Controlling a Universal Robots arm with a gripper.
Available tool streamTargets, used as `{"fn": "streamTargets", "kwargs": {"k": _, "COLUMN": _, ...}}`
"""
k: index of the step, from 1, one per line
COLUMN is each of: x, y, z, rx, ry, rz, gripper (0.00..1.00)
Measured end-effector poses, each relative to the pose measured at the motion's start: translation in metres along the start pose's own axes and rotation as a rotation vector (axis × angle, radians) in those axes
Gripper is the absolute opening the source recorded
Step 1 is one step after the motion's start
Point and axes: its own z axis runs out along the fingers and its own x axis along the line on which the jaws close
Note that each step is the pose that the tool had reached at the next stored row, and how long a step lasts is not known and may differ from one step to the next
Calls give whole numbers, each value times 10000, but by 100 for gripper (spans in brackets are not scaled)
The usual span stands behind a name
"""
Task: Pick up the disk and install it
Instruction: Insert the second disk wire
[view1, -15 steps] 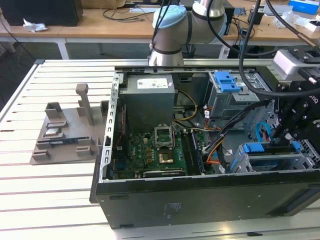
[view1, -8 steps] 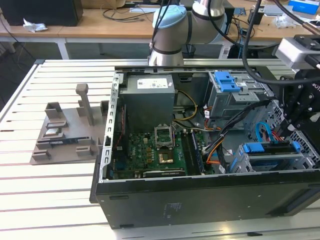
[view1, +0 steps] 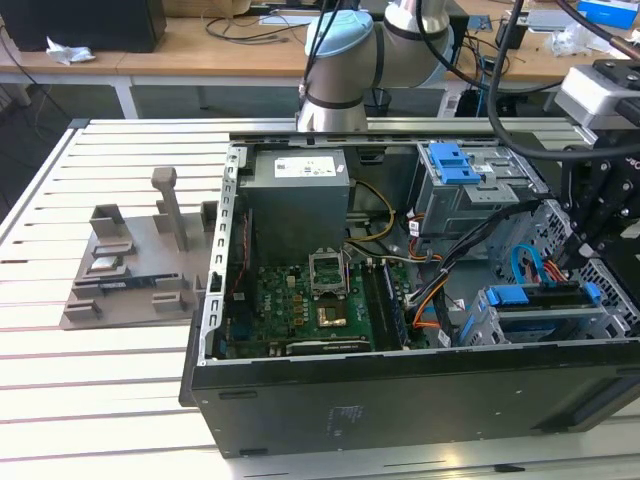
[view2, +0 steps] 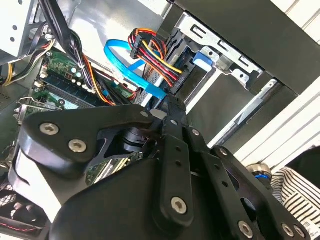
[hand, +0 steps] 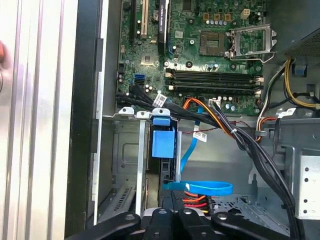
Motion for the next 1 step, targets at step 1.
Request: {"fn": "streamTargets", "kwargs": {"k": 1, "x": 0, "y": 0, "z": 0, "rx": 0, "ry": 0, "rz": 0, "gripper": 11}}
